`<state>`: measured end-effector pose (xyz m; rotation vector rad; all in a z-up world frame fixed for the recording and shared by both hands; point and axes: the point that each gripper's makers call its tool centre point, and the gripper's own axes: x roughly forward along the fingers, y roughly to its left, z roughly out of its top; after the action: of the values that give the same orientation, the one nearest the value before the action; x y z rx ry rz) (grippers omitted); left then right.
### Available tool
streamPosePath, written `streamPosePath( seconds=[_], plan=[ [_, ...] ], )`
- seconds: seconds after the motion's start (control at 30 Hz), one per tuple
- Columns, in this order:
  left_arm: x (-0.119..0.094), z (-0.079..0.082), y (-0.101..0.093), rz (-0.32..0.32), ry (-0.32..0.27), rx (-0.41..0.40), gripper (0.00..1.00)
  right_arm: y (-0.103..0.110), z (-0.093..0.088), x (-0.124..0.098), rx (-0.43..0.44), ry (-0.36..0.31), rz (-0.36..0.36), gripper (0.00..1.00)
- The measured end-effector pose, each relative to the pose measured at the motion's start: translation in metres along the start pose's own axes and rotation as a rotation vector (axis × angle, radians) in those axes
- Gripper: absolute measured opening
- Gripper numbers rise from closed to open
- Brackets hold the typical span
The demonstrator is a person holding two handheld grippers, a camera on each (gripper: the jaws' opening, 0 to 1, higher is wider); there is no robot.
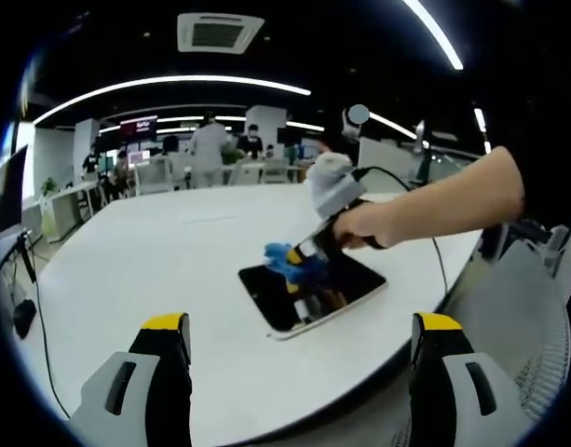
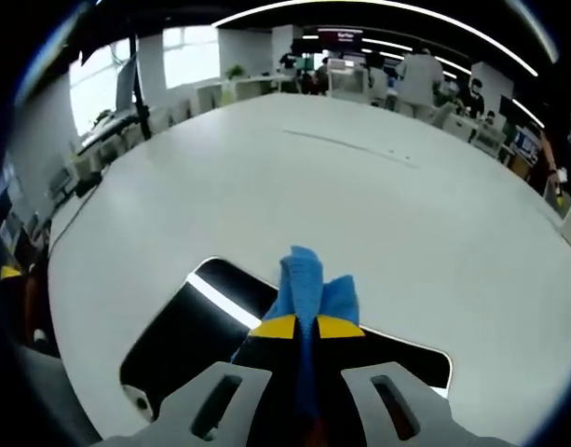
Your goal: Wipe the mirror surface with the cleaning cloth until all visible marks leave the cleaned area.
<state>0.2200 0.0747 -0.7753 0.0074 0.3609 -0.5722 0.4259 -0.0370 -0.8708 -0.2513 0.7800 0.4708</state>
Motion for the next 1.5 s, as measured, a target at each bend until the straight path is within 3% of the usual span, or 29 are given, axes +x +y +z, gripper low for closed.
streamPosePath(
  seconds=[0.93,1.5],
  plan=[
    [0.0,0.002,0.001,0.006,-0.014,-0.006,0.99,0.056,0.021,0.014,-0.033,-0.021,0.067,0.01],
    [0.0,0.002,0.001,0.009,-0.021,-0.009,0.99,0.074,0.027,0.02,-0.046,-0.021,0.095,0.01]
  ],
)
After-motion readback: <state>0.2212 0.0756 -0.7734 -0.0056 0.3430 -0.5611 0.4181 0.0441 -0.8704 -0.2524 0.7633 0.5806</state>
